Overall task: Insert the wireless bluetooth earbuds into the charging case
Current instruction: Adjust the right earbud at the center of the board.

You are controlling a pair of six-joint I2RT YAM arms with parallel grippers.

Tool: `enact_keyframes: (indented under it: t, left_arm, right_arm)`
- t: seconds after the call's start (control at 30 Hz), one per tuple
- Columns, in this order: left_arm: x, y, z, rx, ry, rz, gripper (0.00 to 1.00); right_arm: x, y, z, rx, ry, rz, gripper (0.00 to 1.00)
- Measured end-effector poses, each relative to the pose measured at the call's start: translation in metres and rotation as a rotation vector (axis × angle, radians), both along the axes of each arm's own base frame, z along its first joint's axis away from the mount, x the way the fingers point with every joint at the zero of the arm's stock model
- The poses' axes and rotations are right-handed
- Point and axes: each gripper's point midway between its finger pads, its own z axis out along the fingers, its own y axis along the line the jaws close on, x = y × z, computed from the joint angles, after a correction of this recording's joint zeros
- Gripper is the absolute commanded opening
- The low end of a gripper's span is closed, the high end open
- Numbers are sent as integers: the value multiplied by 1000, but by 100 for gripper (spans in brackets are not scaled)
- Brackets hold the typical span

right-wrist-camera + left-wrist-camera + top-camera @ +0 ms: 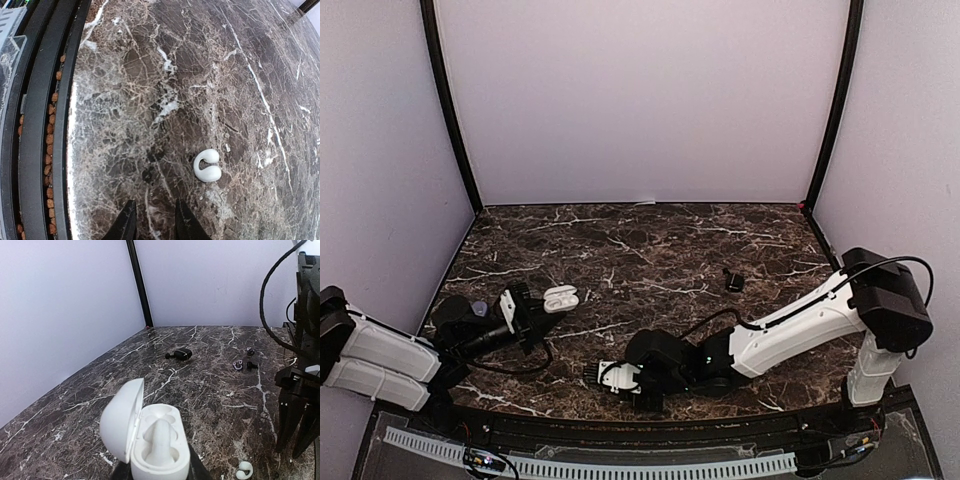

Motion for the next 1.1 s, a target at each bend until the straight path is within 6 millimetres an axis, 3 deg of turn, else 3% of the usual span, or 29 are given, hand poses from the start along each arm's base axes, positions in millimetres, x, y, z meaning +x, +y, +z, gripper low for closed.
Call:
enact_keyframes:
  t: [0.23,0.67,0.87,1.1]
  left_arm:
    - [-9,-4,-1,4,-7,-54,0]
    - [-7,2,1,-8,-22,-17,0]
    - [-6,3,2,-10,-25,-10,0]
    - [-5,3,3,-13,-29,-4,0]
  right_arm:
    - [9,6,7,17,-5,7,24]
    - [42,7,5,6,69,-30,36]
    - [39,12,-14,-51,93,-3,35]
    - [43,22,-15,-56,96,9,32]
